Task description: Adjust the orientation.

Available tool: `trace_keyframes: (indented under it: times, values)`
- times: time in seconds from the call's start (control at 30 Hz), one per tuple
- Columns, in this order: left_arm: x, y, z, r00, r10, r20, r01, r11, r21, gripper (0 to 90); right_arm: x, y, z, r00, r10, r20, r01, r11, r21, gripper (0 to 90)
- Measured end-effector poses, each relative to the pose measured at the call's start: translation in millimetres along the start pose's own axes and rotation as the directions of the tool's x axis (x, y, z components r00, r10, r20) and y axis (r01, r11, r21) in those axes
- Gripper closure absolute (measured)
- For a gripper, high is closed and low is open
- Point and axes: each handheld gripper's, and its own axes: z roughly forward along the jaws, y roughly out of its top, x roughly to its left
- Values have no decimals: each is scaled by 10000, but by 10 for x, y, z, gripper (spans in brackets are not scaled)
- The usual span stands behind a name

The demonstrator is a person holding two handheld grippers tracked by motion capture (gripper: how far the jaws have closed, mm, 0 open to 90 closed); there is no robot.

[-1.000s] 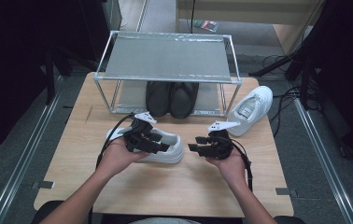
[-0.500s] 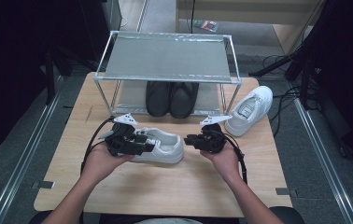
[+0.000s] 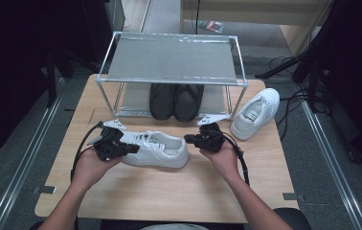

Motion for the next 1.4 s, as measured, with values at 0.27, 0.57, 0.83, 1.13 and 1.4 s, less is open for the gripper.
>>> trace_keyframes:
  times: [0.27,0.57,0.83,1.13,1.4]
  values:
    - [102,-13,85,9993,64,368,-66,10000,39,900,47,-8,1,9998,-176,73,175,9998,103,900]
    - [149,3,124,9982,139,586,-147,9998,124,900,82,-52,-27,9998,182,-80,-181,9998,121,900]
    - [176,37,171,9970,256,726,-276,9993,269,900,151,-108,-78,9992,351,-164,-346,9991,260,900]
    - [192,83,212,9942,384,1002,-426,9983,401,900,291,-223,-159,9985,481,-260,-472,9983,339,900]
    - [194,138,257,9908,516,1250,-581,9971,488,900,379,-303,-227,9975,511,-498,-485,9974,536,900]
